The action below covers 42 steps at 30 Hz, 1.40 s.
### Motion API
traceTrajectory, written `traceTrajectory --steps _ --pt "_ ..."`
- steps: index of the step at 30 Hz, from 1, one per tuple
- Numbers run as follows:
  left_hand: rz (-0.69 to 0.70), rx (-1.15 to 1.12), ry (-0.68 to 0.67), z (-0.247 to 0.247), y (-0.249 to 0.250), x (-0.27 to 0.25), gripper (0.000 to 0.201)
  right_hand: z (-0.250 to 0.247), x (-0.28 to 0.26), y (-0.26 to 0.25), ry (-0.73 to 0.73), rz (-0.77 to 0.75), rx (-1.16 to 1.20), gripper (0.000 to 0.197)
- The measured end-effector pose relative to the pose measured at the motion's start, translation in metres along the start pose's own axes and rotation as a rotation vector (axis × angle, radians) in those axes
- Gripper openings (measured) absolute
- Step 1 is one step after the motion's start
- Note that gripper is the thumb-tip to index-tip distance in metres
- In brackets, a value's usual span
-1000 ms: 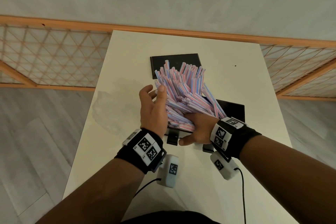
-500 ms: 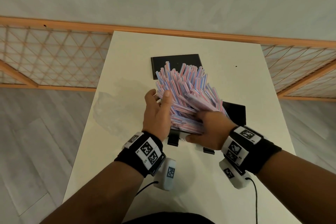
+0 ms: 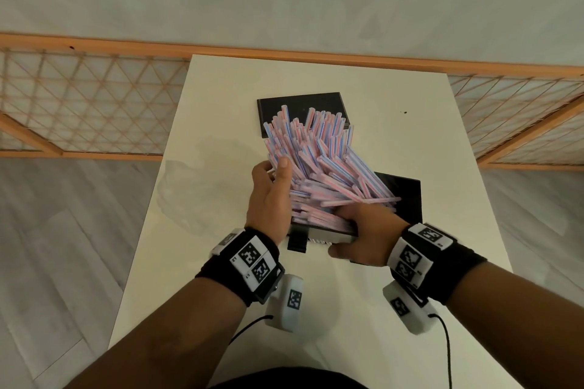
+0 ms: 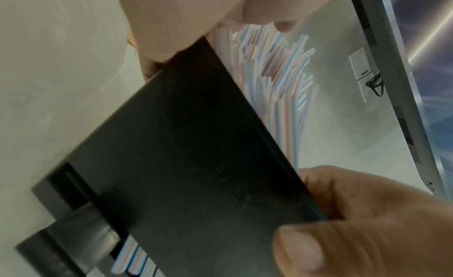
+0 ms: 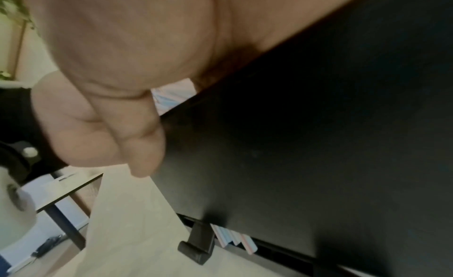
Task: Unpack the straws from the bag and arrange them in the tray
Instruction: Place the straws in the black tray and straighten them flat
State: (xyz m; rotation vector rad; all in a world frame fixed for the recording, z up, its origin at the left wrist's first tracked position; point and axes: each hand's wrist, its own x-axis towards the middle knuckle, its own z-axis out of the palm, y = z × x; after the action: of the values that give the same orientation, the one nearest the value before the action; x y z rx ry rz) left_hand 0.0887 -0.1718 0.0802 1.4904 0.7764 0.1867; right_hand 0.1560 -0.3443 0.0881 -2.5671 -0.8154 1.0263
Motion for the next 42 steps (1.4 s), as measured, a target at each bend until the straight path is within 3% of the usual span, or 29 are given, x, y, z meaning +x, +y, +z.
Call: traceTrajectory --steps 4,9,13,15,18,21,26,29,31,37,39,42 --pt "0.006 -0.015 -0.006 0.0 -0.001 -0.002 0.064 -0.003 0.009 -0.004 -0.06 0.046 -0.099 0.054" --pt "0.042 -0.035 0.0 0.004 -0.001 -0.004 0.067 -0.004 0.018 -0.015 -0.125 0.007 -0.08 0.063" --pt "0.143 -0.015 0.011 0.004 -0.004 -0.005 0.083 -0.007 0.025 -0.021 -0.113 -0.023 -0.149 0.079" --pt "0.19 -0.022 0.024 0.004 -0.004 -0.003 0.078 -0.008 0.027 -0.024 -0.137 -0.038 -0.14 0.088" --pt "0.183 -0.036 0.018 0.006 -0.003 0.0 0.067 -0.013 0.03 -0.027 -0.207 -0.008 -0.093 0.078" --pt "0.2 -0.045 0.031 0.007 -0.003 0.001 0.061 -0.015 0.032 -0.029 -0.204 -0.02 -0.19 0.073" --pt "0.265 -0.066 0.147 0.002 -0.001 0.001 0.067 -0.017 0.032 -0.03 -0.111 -0.079 -0.086 0.089" --pt "0.328 -0.085 0.217 -0.005 0.008 0.0 0.074 -0.016 0.034 -0.028 -0.105 -0.029 -0.036 0.071" --pt "0.339 -0.028 0.186 -0.006 0.013 0.001 0.082 -0.012 0.035 -0.027 -0.118 0.013 -0.113 0.057" --pt "0.274 0.114 -0.011 0.003 -0.005 0.007 0.095 -0.011 0.025 -0.033 -0.15 -0.013 -0.086 0.043" --pt "0.27 0.122 -0.039 0.004 -0.018 0.012 0.098 -0.012 0.021 -0.032 -0.227 0.027 -0.182 0.055" --pt "0.225 0.06 -0.04 0.006 -0.022 0.012 0.103 -0.012 0.02 -0.027 -0.227 0.035 -0.162 0.073"
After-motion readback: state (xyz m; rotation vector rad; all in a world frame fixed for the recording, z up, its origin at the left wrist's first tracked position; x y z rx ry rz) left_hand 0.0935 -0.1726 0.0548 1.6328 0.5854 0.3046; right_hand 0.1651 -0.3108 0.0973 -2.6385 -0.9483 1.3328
